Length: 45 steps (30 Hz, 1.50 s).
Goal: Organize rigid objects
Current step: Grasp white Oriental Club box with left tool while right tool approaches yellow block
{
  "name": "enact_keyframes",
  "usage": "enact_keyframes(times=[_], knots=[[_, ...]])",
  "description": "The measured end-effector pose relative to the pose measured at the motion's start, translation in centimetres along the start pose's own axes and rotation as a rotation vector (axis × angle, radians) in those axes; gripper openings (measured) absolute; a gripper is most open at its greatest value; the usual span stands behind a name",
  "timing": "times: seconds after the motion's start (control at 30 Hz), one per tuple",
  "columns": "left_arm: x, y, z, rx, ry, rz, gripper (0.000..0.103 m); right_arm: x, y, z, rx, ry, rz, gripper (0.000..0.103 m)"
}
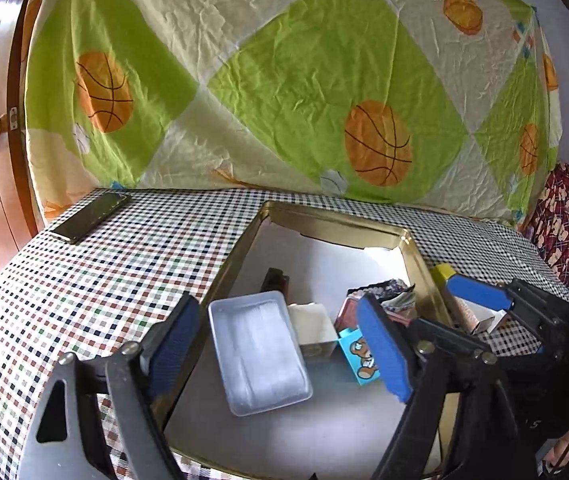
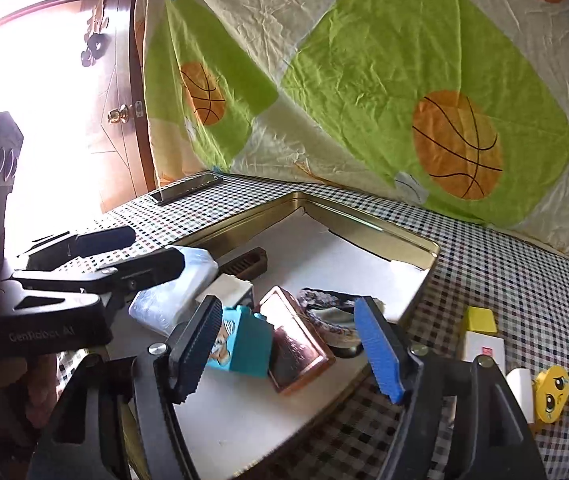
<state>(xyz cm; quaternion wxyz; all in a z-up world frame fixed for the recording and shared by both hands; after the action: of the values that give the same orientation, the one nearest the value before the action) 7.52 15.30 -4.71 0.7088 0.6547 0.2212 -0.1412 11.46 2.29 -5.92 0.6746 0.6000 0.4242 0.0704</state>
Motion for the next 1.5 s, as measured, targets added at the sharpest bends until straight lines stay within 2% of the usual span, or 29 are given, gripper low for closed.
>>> enact_keyframes(times=[0.03, 0.33, 0.57, 0.73, 0.83, 0.93, 1.03, 1.23, 1.3, 1.4, 1.5], knots=[[-0.3, 0.0, 0.7, 0.007, -0.009, 0.011, 0.089, -0.7, -0.2, 0.7, -0.001, -0.022, 0.008, 0.071], [0.2, -0.1, 10.3, 0.125, -0.113, 0.008, 0.09, -6.8, -2.2, 10.8, 0.125, -0.277, 0.077, 0.071], [1.5, -0.2, 17.2, 0.196, -0.18, -0.023, 0.089, -9.6, -3.9, 17.5, 0.282, -0.396, 0.108, 0.071], [3.4, -0.4, 20.7, 0.231, -0.201, -0.069, 0.089, -10.6, -4.3, 19.3, 0.346, -0.432, 0.127, 0.073], [4.8, -0.3, 21.8, 0.258, -0.162, -0.093, 0.087, -10.8, -4.5, 19.7, 0.37, -0.421, 0.137, 0.074], [6.0, -0.2, 21.8, 0.257, -0.12, -0.118, 0.083, -10.9, -4.4, 19.7, 0.369, -0.42, 0.142, 0.077], [6.6, -0.4, 21.0, 0.24, -0.074, -0.134, 0.083, -11.0, -4.5, 19.6, 0.365, -0.43, 0.148, 0.082], [8.0, -0.7, 21.5, 0.25, -0.044, -0.183, 0.083, -11.0, -4.6, 19.8, 0.376, -0.441, 0.143, 0.084], [8.7, -0.7, 22.0, 0.262, -0.042, -0.206, 0.083, -11.1, -4.6, 19.9, 0.38, -0.446, 0.145, 0.084], [9.7, -0.9, 22.7, 0.26, -0.057, -0.244, 0.077, -11.1, -4.6, 20.0, 0.388, -0.448, 0.143, 0.085], [10.7, -0.9, 23.1, 0.248, -0.073, -0.281, 0.077, -11.1, -4.7, 20.2, 0.398, -0.454, 0.142, 0.087]])
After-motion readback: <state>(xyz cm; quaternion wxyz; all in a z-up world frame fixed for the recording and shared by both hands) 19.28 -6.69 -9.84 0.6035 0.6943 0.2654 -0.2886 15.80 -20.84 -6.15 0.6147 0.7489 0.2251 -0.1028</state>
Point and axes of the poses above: each gripper's, at about its wrist camera, not at the fingertips, and x roughly the way its jaws point, z to its right, y to its top, the point moved 4 cm from there along x, roughly the way its jaws point, and after that the axes turned 5 degrees about x, right-handed, at the moved point
